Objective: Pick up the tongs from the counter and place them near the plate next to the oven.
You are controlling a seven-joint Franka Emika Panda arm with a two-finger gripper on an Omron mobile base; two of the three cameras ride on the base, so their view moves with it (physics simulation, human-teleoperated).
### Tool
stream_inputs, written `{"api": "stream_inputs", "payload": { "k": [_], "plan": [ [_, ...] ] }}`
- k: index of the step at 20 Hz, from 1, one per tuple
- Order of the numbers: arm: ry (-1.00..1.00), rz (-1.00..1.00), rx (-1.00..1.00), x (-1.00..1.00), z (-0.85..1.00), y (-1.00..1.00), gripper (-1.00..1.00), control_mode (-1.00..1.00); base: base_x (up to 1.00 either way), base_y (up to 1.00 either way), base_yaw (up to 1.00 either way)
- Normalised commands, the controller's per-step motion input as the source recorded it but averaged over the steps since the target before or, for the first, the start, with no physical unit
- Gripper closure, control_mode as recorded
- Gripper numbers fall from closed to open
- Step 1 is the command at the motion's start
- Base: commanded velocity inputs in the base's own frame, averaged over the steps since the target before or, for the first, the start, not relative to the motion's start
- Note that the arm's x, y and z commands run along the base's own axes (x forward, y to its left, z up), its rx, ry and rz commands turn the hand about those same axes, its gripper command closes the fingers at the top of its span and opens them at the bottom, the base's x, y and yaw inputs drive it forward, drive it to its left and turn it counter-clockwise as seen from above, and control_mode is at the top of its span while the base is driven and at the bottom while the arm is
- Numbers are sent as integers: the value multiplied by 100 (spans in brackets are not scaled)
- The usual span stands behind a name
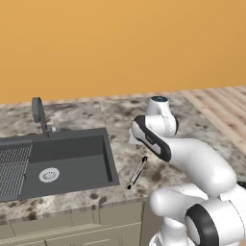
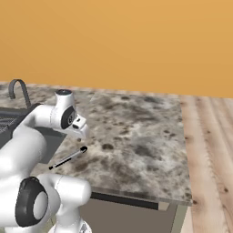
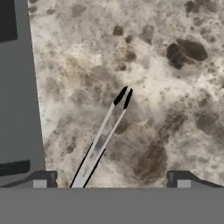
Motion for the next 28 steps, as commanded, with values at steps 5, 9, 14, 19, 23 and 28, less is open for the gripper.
{"api": "stream_inputs", "payload": {
  "k": [5,9,14,19,23,28],
  "plan": [
    [0,-5,-3,38,-41,0,-100,-100,0,0,0],
    [0,-1,0,8,-73,0,-100,-100,0,0,0],
    [0,0,0,1,-61,0,-100,-100,0,0,0],
    [0,0,0,10,-37,0,-100,-100,0,0,0],
    [-1,0,0,10,-31,0,-100,-100,0,0,0],
    [-1,-2,0,30,-28,1,-100,-100,0,0,0]
  ]
}}
